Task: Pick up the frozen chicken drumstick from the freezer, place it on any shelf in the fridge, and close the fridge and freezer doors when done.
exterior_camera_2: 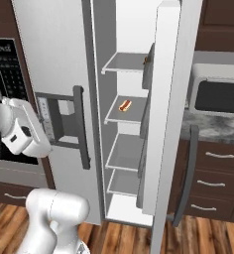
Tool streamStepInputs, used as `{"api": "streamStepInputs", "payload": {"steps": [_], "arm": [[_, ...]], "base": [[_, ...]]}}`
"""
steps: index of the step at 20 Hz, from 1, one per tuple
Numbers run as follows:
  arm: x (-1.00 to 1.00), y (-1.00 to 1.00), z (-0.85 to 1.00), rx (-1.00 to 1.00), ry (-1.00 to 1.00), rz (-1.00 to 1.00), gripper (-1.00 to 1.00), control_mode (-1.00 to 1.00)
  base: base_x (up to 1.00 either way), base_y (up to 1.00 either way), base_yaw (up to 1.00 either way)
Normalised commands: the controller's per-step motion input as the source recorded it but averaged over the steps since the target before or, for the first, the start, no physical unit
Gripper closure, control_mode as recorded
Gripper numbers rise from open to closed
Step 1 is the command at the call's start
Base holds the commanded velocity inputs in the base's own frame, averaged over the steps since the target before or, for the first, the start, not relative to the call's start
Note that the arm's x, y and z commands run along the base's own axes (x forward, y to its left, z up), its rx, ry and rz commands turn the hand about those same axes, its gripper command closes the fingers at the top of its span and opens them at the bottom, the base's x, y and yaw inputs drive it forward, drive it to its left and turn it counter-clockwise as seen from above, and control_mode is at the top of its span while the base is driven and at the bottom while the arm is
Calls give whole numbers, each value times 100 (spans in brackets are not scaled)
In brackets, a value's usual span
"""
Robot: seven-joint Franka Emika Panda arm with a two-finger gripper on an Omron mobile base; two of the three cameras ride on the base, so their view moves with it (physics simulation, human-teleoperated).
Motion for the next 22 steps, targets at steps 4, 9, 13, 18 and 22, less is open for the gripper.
{"api": "streamStepInputs", "payload": {"steps": [4, 9, 13, 18, 22], "arm": [[-100, -96, 9, 17, 0, 0, -100, -100], [-100, -100, 22, 24, 0, 0, -100, -100], [-100, -100, 22, 24, -1, 0, -100, -100], [-48, -100, 2, 15, -7, 1, -100, -100], [35, -93, -6, 0, -8, 16, -100, -100]], "base": [[0, 0, 0], [0, 0, 0], [0, 0, 0], [0, 0, 0], [0, 0, 0]]}}
